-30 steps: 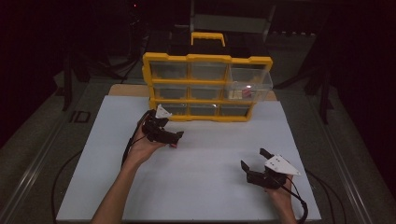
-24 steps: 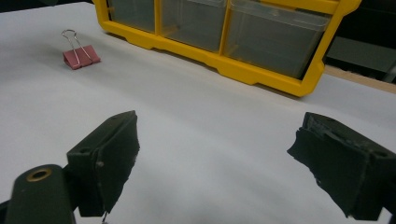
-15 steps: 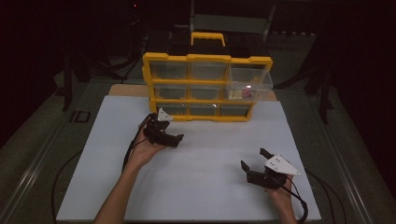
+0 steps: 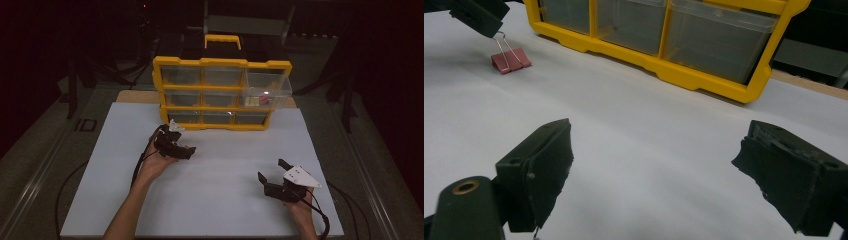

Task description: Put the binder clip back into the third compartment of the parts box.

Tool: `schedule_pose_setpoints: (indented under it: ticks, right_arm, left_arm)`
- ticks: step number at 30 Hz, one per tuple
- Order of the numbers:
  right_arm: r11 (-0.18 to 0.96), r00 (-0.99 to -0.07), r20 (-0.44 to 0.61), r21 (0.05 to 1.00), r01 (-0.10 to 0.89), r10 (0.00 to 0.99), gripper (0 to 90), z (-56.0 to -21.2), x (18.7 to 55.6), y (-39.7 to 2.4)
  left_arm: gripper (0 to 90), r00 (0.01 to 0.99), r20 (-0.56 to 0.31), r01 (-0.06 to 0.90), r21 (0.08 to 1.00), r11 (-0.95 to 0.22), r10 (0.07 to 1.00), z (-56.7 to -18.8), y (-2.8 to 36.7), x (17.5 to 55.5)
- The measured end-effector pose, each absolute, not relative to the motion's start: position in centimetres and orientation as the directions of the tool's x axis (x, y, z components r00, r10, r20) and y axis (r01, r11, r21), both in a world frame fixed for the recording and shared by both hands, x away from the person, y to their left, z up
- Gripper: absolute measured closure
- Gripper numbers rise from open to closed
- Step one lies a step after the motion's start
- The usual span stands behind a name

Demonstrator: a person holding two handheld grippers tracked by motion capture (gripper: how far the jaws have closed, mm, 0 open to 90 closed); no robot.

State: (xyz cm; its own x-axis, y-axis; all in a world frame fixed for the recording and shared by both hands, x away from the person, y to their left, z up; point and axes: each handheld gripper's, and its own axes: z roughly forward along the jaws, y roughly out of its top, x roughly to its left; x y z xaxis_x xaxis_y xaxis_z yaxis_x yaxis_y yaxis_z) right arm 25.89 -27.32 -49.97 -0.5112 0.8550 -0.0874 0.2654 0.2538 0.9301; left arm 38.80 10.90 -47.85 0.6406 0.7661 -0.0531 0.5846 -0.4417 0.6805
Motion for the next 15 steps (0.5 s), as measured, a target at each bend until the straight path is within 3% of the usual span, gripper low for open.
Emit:
schedule_pose_setpoints:
  ticks: [15]
  right_arm:
    - [0.254,-0.511,-0.087,0.930,0.265,0.855,12.5,-50.0,25.9,-27.3]
  left_arm:
    - [15.3,0.629,-0.084,0.621,0.653,-0.434,0.773,-49.2,11.0,39.0]
